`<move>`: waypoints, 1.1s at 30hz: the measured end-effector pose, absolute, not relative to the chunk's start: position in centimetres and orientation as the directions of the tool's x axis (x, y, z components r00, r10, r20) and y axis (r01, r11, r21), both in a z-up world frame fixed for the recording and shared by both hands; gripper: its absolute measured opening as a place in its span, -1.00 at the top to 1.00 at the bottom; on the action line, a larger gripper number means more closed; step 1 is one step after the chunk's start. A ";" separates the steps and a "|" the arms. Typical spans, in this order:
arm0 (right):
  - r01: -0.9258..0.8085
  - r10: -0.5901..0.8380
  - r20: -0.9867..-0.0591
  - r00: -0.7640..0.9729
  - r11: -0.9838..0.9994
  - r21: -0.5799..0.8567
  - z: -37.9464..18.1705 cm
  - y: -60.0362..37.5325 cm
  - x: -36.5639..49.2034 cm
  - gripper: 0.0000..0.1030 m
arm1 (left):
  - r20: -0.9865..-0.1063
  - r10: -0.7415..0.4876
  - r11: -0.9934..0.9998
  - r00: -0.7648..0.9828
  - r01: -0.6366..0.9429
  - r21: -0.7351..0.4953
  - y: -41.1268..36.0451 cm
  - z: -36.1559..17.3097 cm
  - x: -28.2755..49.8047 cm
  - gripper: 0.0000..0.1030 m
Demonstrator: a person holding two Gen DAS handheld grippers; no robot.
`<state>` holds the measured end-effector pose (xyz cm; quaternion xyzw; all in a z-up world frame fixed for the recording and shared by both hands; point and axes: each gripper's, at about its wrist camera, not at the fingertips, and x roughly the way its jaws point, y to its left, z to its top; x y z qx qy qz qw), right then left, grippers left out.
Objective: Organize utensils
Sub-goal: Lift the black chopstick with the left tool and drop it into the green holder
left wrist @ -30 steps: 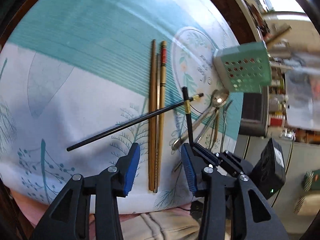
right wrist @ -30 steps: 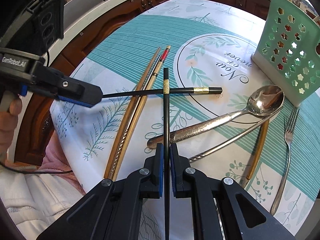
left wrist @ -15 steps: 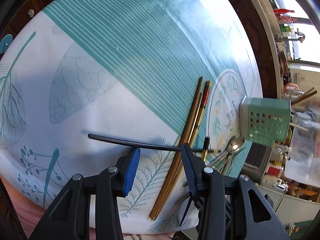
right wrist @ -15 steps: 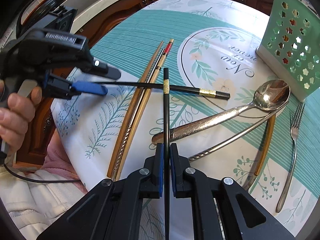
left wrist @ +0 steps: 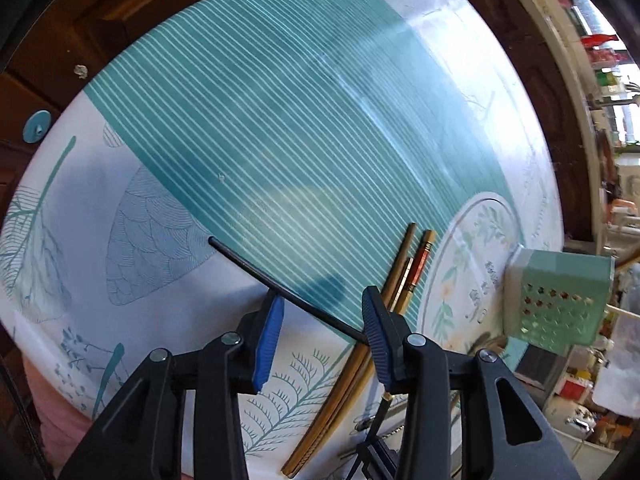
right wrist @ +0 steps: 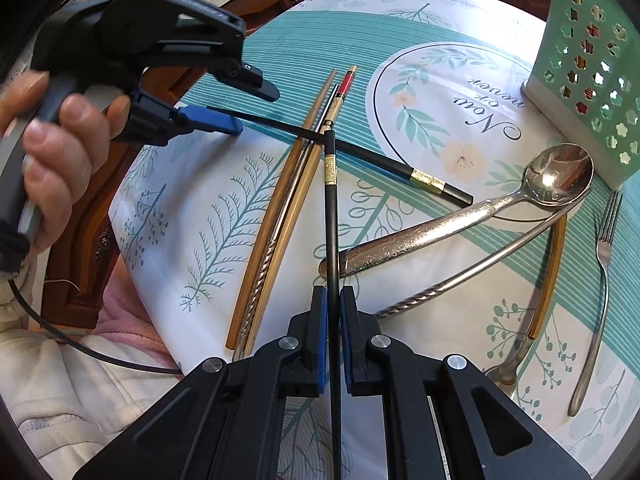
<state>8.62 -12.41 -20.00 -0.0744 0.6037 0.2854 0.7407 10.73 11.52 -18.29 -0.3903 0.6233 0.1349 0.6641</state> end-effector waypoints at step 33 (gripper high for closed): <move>-0.519 0.300 -0.932 0.203 0.840 0.158 -17.9 -14.7 10.0 0.88 | -0.862 -0.261 0.938 0.435 -0.099 -0.333 3.8 -7.6 12.9 0.95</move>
